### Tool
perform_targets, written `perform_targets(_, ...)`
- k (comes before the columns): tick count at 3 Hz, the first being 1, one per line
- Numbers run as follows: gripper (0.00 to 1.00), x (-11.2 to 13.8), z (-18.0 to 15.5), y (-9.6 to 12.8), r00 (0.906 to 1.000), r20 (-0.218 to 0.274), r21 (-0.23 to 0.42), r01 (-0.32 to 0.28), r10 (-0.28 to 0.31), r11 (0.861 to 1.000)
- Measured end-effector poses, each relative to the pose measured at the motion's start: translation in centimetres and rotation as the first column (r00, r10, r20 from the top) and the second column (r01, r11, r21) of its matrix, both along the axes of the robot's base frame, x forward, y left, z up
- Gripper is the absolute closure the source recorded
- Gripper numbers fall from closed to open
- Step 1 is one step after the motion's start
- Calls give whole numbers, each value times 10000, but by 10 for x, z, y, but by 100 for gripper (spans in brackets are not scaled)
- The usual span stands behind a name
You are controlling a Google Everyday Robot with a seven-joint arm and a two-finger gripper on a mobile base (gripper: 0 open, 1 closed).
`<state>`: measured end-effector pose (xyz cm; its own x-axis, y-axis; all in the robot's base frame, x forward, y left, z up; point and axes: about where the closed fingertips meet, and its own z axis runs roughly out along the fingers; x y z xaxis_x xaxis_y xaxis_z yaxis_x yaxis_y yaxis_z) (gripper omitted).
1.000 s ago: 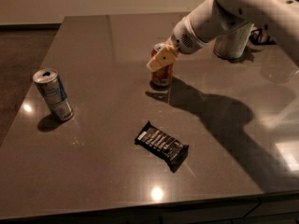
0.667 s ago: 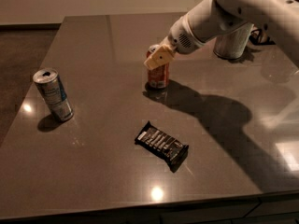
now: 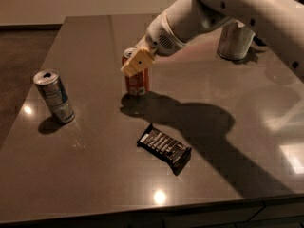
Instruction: Move coke can near redbull can
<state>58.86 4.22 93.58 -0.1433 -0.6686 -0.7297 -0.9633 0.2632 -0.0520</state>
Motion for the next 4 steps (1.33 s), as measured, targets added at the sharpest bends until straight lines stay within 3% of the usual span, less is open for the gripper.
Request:
perform_targets(1,100,-17,2,33,9960,55,123,-893,892,9959)
perform_targets(2,100,-34,5,64,9856,177,318,-1684,1679,9852)
perform_targets(4,100,-56,-9,113,9575,201,292,-2882,2877,9571)
